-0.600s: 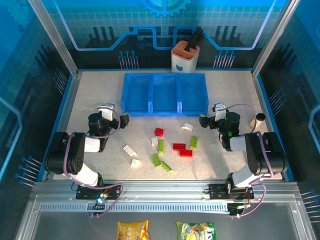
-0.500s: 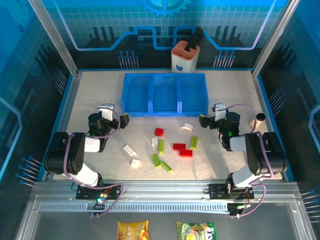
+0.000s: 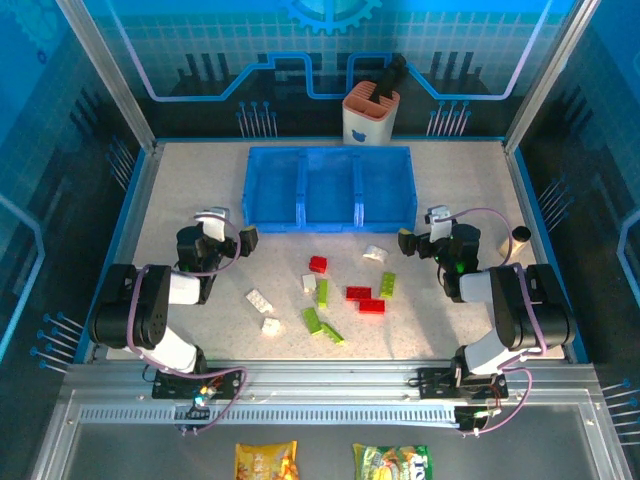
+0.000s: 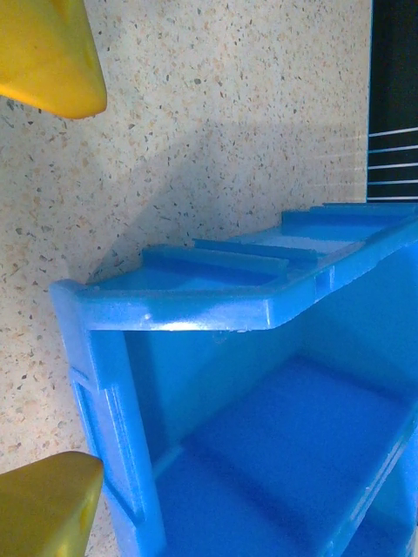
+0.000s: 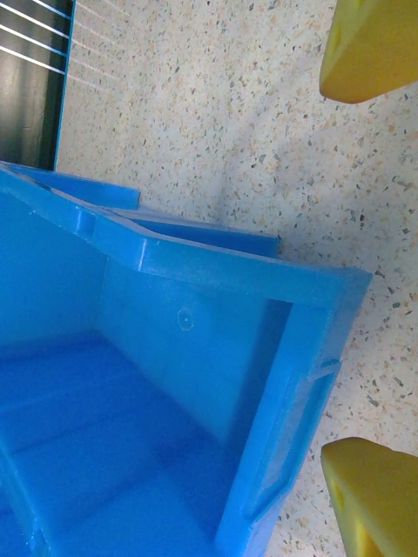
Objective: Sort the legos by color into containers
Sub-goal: Pick up the lego from the bottom-center of the table.
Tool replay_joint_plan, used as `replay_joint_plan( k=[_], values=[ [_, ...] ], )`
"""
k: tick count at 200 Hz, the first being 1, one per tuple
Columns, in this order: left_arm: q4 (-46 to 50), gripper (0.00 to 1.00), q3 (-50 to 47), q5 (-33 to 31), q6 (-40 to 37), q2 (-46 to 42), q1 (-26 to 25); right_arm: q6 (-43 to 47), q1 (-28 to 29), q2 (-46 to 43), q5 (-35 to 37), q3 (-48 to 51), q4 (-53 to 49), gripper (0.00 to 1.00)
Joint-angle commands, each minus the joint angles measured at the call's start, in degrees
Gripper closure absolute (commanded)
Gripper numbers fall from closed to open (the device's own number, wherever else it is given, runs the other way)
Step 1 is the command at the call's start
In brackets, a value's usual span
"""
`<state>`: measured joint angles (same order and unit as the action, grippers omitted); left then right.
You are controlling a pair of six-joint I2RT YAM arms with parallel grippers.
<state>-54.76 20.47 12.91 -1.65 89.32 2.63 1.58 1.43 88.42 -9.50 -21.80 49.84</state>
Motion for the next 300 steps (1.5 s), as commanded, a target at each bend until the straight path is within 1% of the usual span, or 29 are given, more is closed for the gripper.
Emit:
replay_joint_plan(
  k=[1, 77, 92, 100, 115, 128, 145, 160, 173, 198, 206, 226, 233, 252, 276, 300],
  values=[
    [-1.2, 0.01, 0.0, -0.3, -0.3, -0.2, 0.4, 0.8, -0.5, -0.4, -0.7, -0.3, 2.1, 0.0],
    [-1.2, 0.01, 0.1, -0.3, -0.1, -0.2, 0.4, 0.8, -0.5, -0.4, -0.6, -0.4, 2.1, 0.0],
    [-0.6, 0.01, 0.4, -2.5, 0.6, -0.2, 0.4, 0.8, -0.5, -0.5, -0.5, -0.2, 2.1, 0.0],
    [-0.5, 0.01, 0.4, -3.7, 1.0, -0.3, 0.5, 0.9, -0.2, -0.5, 0.7, -0.3, 2.0, 0.0],
    [-1.6, 0.01, -0.1, -4.4, 1.1, -0.4, 0.4, 0.1, 0.7, -0.8, 5.4, -1.4, -0.3, 0.0],
    [-2.9, 0.01, -1.3, -4.7, 1.2, -1.1, 0.4, 0.8, 1.2, -1.8, 5.8, -2.0, -2.3, 0.0],
    [-4.1, 0.01, -2.5, -6.8, 1.9, -2.7, 0.4, 1.5, 2.2, -2.9, 7.6, -2.2, -3.4, 0.0],
    [-2.6, 0.01, -2.8, -9.3, 2.8, -4.6, 0.4, 1.8, 2.9, -3.8, 8.8, -2.4, -4.7, 0.0],
    [-1.0, 0.01, -2.7, -9.6, 2.7, -6.3, 0.3, 2.1, 3.4, -5.0, 9.9, -2.9, -6.8, 0.0],
    [5.6, 0.01, -1.4, -12.0, 2.9, -10.4, -0.5, 2.9, 4.6, -8.4, 12.0, -4.0, -12.6, 0.0],
    [9.1, 0.01, -0.4, -14.4, 3.0, -11.9, -1.2, 3.0, 4.9, -9.5, 12.9, -4.5, -14.8, 0.0],
    [22.3, 0.01, 3.5, -22.0, 3.5, -15.2, -2.7, 2.7, 5.4, -11.3, 13.5, -5.5, -19.6, 0.0],
    [26.1, 0.01, 4.6, -23.6, 3.9, -16.1, -3.0, 2.7, 5.7, -12.0, 13.8, -6.3, -21.8, 0.0],
    [33.6, 0.01, 6.3, -25.0, 5.2, -19.4, -3.6, 3.4, 7.4, -13.7, 14.9, -8.4, -29.3, 0.0],
    [44.4, 0.01, 8.9, -27.4, 9.3, -23.4, -4.0, 3.5, 10.1, -16.6, 17.2, -11.0, -39.2, 0.0],
    [54.4, 0.01, 11.7, -26.9, 11.2, -27.0, -4.1, 1.2, 11.8, -18.8, 16.9, -14.5, -48.7, 0.0]
  ],
)
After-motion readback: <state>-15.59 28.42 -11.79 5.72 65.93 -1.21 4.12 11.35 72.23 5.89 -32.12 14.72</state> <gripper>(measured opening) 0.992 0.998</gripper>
